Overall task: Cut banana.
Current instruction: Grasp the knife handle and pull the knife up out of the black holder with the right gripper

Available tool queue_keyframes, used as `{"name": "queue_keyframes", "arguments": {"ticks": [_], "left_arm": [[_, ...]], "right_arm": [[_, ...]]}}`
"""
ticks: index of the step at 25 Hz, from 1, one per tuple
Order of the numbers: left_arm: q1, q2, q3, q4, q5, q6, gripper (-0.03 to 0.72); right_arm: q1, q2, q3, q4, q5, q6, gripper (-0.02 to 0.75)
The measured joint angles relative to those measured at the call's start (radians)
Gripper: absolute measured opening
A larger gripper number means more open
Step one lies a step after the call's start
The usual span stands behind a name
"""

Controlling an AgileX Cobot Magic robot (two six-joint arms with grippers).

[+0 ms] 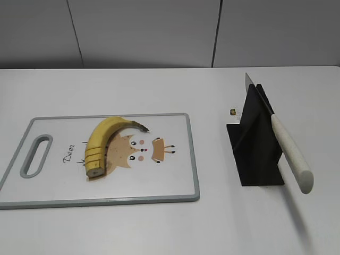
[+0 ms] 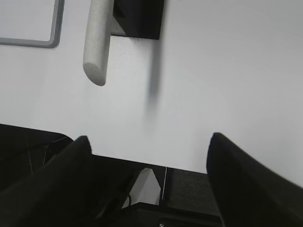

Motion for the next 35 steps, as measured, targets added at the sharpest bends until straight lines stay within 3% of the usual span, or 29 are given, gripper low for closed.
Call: {"name": "queue_keyframes", "arguments": {"ticks": [7,10,26,35], "left_arm": [[0.000,0.000,0.000,0.000,0.000,0.000,0.501],[0.000,0.000,0.000,0.000,0.000,0.000,0.501],[0.000,0.000,0.000,0.000,0.000,0.000,0.499],[0.000,0.000,0.000,0.000,0.000,0.000,0.499]], "right_arm": [[0.237,0.143,-0.067,-0.175,0.004,0.180,0.569],[0.283,0.202,-0.102,-0.179,0.004,0.205,0.569],[0.289,0.410,-0.167,-0.046,-0.030,0.218,0.569],[0.289,0.560,-0.276,-0.061,-0.038,0.206,0.569]]}}
